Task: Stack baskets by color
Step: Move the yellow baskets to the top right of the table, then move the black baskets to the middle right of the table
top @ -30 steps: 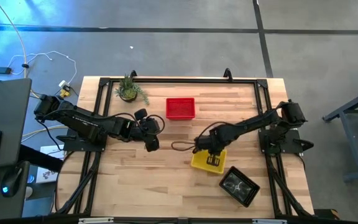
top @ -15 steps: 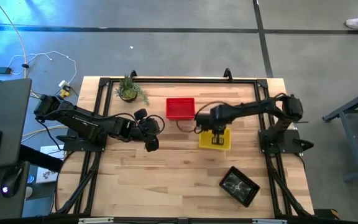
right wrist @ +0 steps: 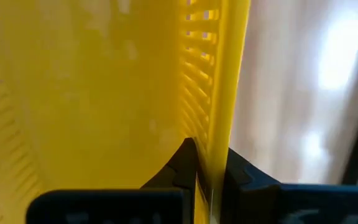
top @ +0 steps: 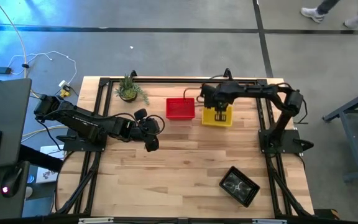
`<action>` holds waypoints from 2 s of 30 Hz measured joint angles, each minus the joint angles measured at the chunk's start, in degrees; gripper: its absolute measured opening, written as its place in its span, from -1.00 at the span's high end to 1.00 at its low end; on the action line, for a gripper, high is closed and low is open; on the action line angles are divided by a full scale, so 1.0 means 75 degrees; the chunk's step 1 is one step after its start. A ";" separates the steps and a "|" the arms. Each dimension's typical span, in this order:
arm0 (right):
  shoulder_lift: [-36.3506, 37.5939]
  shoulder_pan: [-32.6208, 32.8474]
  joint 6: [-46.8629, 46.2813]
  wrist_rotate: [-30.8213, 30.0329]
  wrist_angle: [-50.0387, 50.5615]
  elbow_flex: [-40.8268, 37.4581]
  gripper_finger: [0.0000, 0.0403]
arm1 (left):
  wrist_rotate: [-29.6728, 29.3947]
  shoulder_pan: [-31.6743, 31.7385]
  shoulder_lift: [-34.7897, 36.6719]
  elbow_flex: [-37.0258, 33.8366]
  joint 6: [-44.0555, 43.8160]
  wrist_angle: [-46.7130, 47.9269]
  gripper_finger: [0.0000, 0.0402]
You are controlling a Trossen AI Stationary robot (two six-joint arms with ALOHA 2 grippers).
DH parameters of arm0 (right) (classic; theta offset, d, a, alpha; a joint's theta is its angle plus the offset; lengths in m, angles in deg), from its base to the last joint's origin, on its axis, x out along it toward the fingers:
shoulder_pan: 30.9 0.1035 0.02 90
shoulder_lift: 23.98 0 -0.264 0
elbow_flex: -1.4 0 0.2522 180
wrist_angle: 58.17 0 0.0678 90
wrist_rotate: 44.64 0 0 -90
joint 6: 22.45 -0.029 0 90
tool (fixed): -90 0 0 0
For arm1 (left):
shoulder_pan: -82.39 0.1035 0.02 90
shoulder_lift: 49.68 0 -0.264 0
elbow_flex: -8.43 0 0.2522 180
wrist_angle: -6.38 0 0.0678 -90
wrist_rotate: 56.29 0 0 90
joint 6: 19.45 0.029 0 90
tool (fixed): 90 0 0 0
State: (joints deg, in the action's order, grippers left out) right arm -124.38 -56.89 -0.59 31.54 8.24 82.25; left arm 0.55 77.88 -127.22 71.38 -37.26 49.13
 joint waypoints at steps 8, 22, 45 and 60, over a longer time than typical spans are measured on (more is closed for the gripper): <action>-0.0002 -0.0770 0.1248 -0.0122 -0.0449 0.0362 0.94 | -0.0002 0.0000 0.0000 0.0000 0.0000 0.0010 0.28; -0.0277 -0.0855 0.1121 0.0694 -0.0687 0.0280 0.94 | 0.0008 0.0189 0.0000 0.0000 0.0076 0.0050 0.28; -0.0466 -0.0779 0.0589 -0.0377 -0.0831 0.0512 0.38 | 0.0519 0.0364 0.0000 0.0000 0.0058 0.0166 0.28; -0.0437 -0.0640 -0.1078 0.1210 0.2256 0.2529 0.31 | 0.0541 0.0364 0.0000 0.0000 0.0058 0.0164 0.28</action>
State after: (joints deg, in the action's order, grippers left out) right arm -127.66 -61.69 -8.68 40.62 25.16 101.22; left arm 4.60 80.61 -127.22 71.38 -36.82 50.36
